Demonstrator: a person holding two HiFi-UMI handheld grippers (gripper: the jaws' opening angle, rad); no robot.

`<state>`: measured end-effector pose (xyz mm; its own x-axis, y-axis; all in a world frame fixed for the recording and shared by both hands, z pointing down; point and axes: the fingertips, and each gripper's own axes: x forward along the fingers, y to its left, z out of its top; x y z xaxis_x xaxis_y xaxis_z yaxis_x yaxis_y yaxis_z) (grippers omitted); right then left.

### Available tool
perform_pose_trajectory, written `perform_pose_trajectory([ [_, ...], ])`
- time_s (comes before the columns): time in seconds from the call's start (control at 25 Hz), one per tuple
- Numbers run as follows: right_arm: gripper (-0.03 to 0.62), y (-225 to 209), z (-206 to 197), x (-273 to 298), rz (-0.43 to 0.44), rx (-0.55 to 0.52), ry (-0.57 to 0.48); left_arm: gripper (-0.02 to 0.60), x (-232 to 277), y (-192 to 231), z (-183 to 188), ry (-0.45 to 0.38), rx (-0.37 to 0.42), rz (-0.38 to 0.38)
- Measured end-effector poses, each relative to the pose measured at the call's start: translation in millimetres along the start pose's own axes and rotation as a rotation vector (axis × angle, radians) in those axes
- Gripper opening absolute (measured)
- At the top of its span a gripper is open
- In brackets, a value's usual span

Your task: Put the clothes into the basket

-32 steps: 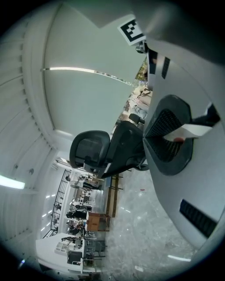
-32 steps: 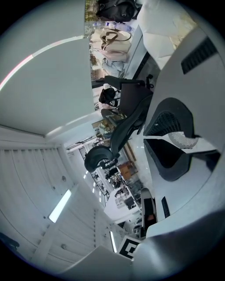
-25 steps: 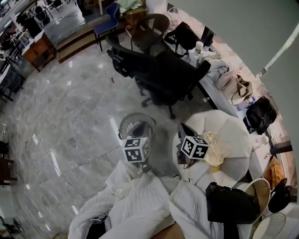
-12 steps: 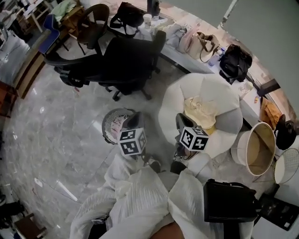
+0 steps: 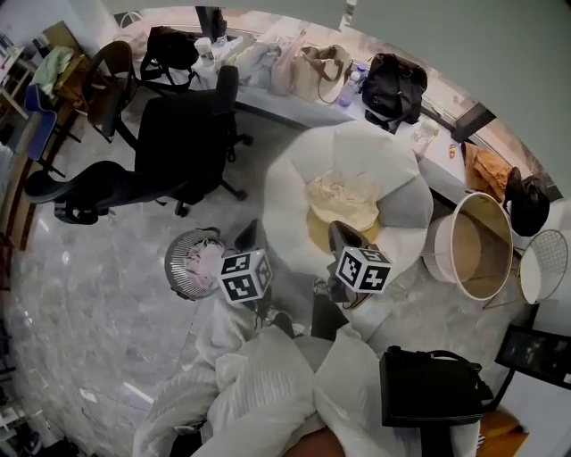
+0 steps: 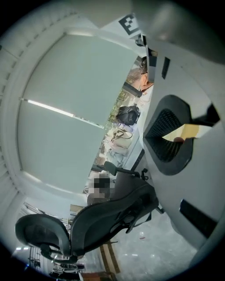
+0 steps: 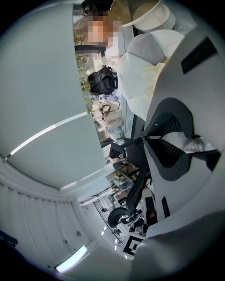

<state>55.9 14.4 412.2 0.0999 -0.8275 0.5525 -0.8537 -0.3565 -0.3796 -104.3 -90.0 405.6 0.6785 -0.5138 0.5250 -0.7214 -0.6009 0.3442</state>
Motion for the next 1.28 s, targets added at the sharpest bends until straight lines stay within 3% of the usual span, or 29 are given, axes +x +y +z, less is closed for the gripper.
perform_pose_trajectory([
  [0.28,0.037,-80.5,12.8,7.1,-0.040,0.075,0.005,0.006,54.9,-52.7,-12.1,0.065,0.034,-0.009],
  [0.52,0.037,-163.9,4.6,16.5,-0.085,0.112,0.059,0.006,116.8,-85.0,-36.3,0.105,0.019,0.007],
  [0.72,0.037,-239.8,-19.0,43.9,-0.131,0.149,0.096,0.006,175.0,-111.2,-76.3,0.165,0.062,-0.011],
  [0.84,0.037,-277.5,-27.0,71.9,-0.156,0.157,0.065,0.006,219.0,-126.5,-102.0,0.179,0.086,-0.042],
  [1.12,0.037,-324.4,-102.6,101.0,-0.188,0.256,0.098,0.006,273.0,-130.9,-186.5,0.263,0.051,-0.054],
  [1.28,0.037,-348.6,-145.2,108.2,-0.234,0.285,0.125,0.006,287.8,-130.9,-217.6,0.298,0.097,-0.076],
])
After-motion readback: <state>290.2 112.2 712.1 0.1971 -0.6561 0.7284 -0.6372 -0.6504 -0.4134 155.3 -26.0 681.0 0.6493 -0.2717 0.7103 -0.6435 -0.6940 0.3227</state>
